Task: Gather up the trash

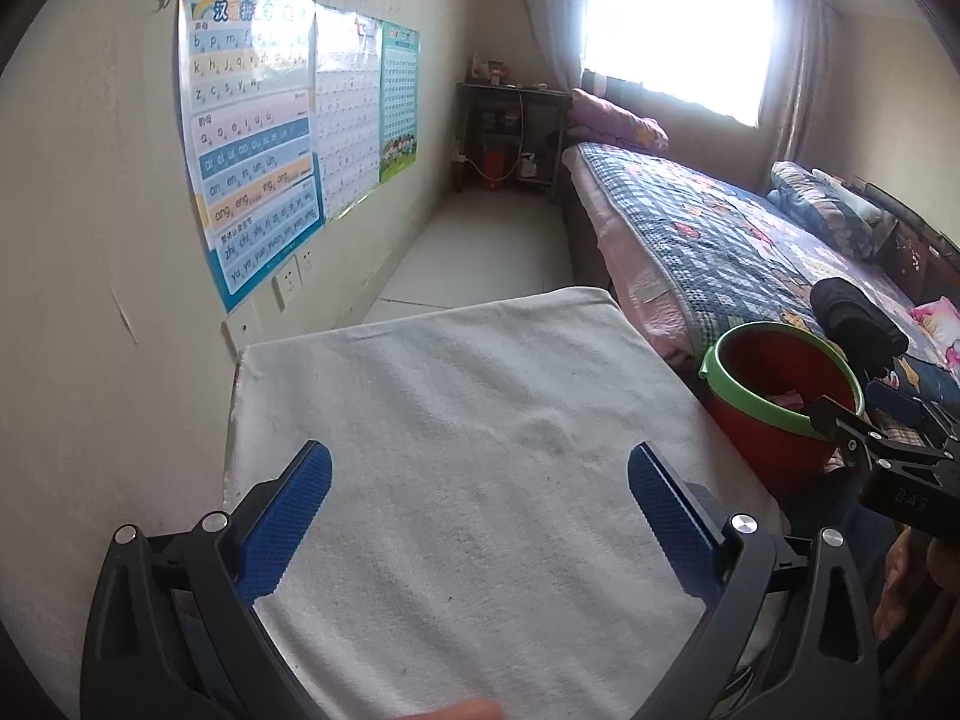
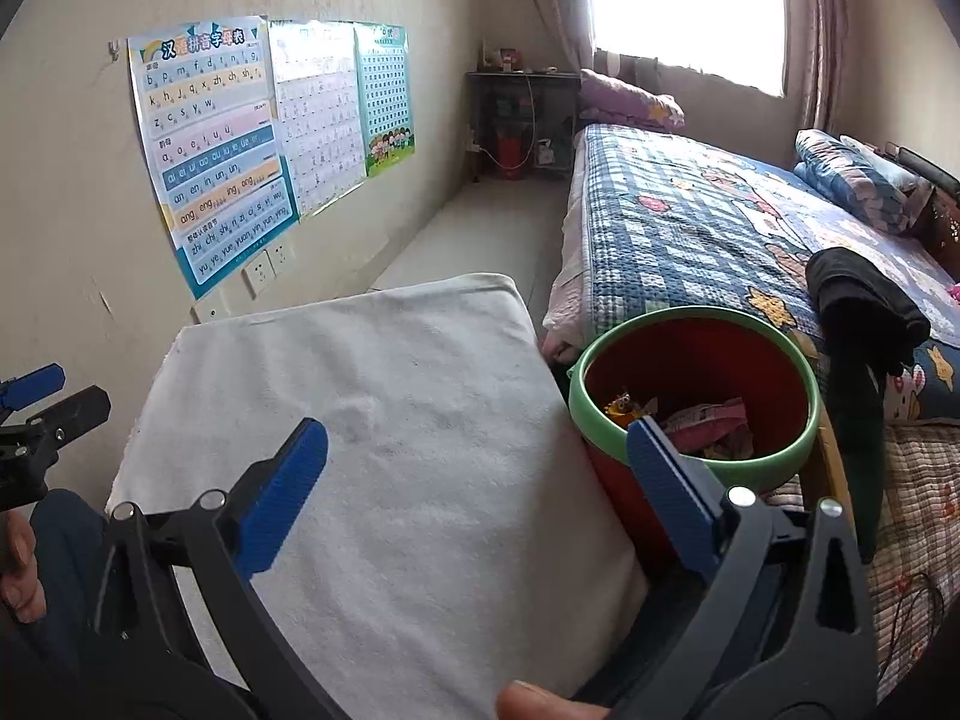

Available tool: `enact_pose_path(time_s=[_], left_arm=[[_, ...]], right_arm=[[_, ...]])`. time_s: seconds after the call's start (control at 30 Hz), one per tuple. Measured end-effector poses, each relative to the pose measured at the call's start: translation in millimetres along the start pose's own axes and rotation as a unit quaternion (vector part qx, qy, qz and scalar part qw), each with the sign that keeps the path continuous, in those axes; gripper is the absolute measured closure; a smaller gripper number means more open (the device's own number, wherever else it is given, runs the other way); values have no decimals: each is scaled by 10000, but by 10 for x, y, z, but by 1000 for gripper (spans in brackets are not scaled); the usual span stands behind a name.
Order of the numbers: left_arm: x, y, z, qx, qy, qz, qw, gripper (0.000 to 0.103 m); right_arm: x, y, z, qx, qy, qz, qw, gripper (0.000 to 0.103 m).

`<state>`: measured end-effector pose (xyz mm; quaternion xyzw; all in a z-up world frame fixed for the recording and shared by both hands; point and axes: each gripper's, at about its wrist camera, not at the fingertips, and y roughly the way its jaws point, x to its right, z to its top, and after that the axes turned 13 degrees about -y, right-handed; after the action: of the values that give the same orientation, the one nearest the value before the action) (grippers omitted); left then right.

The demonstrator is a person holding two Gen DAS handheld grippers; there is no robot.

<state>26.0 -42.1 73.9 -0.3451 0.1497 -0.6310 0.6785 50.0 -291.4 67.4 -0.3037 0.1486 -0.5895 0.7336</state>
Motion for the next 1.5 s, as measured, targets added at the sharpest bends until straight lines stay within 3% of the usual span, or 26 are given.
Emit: enact_pose_path(time_s=[1.5], left_arm=[[9, 86, 85, 35, -44, 127, 9999, 8]], right_arm=[[-58, 134, -7, -99, 66, -53, 9999, 5]])
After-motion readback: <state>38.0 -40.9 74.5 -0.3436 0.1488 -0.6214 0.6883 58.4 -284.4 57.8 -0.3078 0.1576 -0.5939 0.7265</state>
